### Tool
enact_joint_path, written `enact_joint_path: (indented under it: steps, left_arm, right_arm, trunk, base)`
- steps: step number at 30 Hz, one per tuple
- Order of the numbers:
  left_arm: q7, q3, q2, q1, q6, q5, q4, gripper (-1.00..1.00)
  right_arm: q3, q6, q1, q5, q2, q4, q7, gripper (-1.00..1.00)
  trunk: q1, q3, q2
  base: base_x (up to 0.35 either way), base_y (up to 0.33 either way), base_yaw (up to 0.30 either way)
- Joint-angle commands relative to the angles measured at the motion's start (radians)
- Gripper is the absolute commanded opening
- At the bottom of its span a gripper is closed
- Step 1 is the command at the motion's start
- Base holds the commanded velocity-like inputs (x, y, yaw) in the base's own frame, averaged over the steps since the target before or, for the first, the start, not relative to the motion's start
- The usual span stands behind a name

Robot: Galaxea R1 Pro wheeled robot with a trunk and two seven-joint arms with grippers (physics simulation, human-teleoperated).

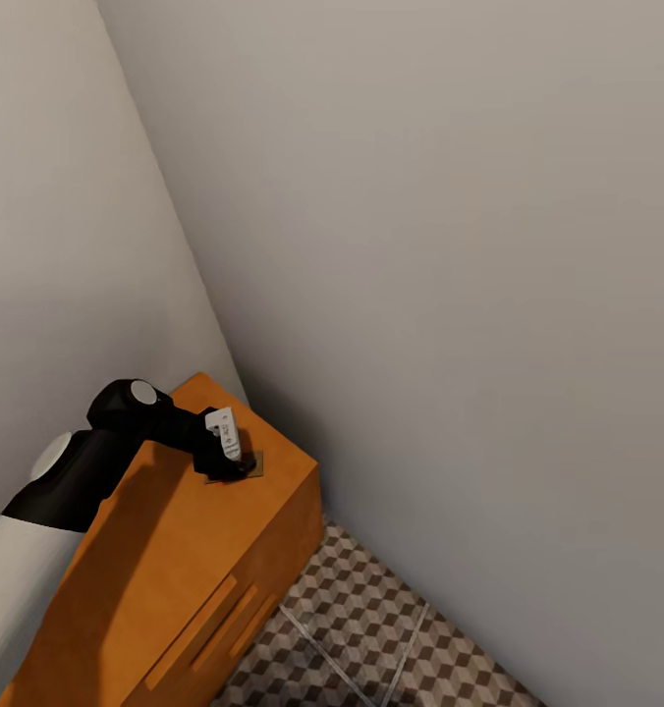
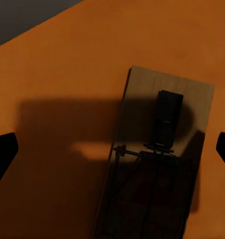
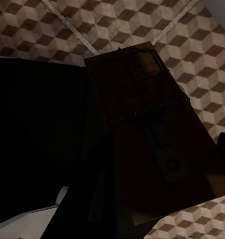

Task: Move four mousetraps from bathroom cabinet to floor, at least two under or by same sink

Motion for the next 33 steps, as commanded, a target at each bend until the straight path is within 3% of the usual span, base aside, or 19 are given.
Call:
enact_joint_path:
  steps: [1,33]
  left_arm:
    - [-0.006,-0.001,0.001,-0.001,0.010,-0.005,0.001,1.00]
    - [-0.005,-0.030,0.001,-0.001,0.009,-0.012,0.039,1.00]
  right_arm:
    - [0.006,-0.001,-0.001,0.006,0.000,0.001,-0.012,-1.00]
    - [0.006,-0.001,-0.001,0.006,0.001,0.001,-0.012,-1.00]
  trunk:
    - [0.001,-0.001,-0.002]
    - [0.001,-0.001,-0.002]
  base:
    - [0.000,0.000,0.000]
    - [0.000,0.000,0.000]
